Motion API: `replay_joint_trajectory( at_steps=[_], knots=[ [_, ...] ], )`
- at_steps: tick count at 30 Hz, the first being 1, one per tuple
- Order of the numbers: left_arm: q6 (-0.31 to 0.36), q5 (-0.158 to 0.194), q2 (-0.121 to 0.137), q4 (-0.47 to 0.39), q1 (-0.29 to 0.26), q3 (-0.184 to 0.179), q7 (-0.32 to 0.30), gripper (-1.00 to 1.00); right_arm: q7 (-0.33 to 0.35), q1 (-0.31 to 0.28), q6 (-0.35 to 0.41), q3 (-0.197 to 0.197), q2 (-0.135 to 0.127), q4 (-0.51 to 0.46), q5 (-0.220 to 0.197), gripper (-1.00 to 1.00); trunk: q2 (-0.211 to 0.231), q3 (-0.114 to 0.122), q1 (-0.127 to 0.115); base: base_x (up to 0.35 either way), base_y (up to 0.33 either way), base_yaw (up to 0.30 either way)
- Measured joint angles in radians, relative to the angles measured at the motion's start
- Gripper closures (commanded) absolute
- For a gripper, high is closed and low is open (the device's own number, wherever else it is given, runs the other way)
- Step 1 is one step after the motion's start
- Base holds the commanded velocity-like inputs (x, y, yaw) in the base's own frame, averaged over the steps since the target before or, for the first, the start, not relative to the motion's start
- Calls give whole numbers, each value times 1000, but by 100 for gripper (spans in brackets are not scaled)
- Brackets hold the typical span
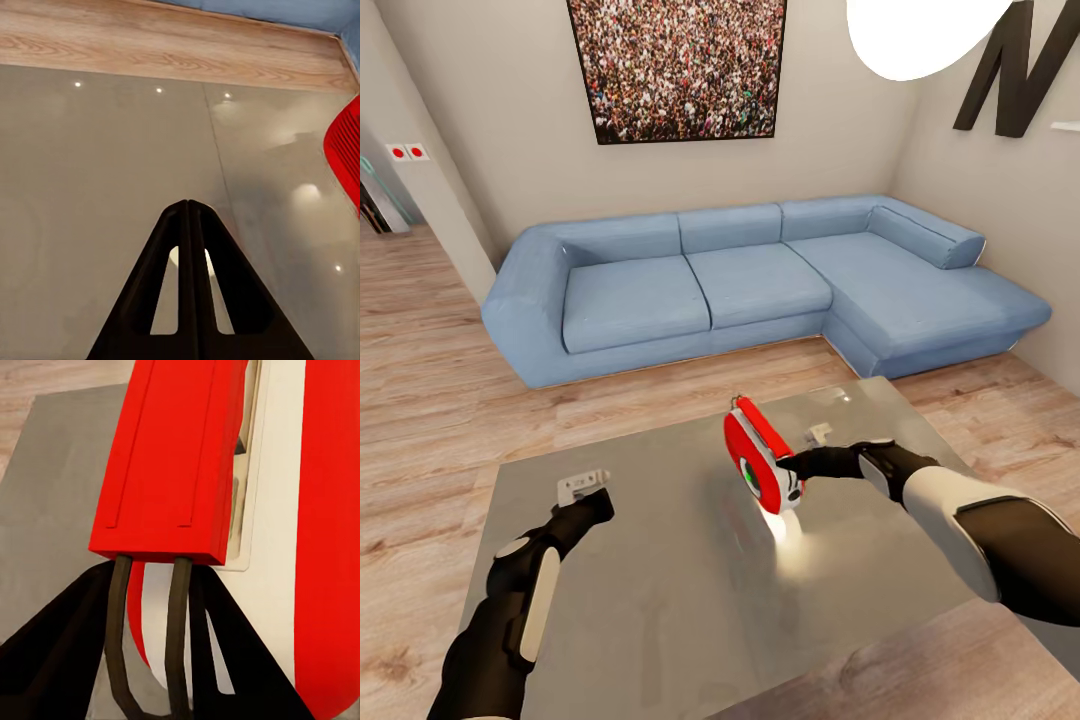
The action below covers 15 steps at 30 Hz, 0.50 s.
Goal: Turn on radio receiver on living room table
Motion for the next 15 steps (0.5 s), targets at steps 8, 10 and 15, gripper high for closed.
replay_joint_trajectory(
  at_steps=[8,10,15],
  knots=[
    [-1,1,-2,2,0,-2,1,100,1,17,-55,0,1,41,-7,100,0,0,0,0,0,0],
    [-1,1,-2,2,0,-2,1,100,-4,18,-55,7,2,42,-3,100,0,0,0,0,0,0],
    [-1,1,-4,4,0,-3,1,100,-5,18,-50,6,3,41,-3,100,-21,-9,11,0,0,0]
  ],
)
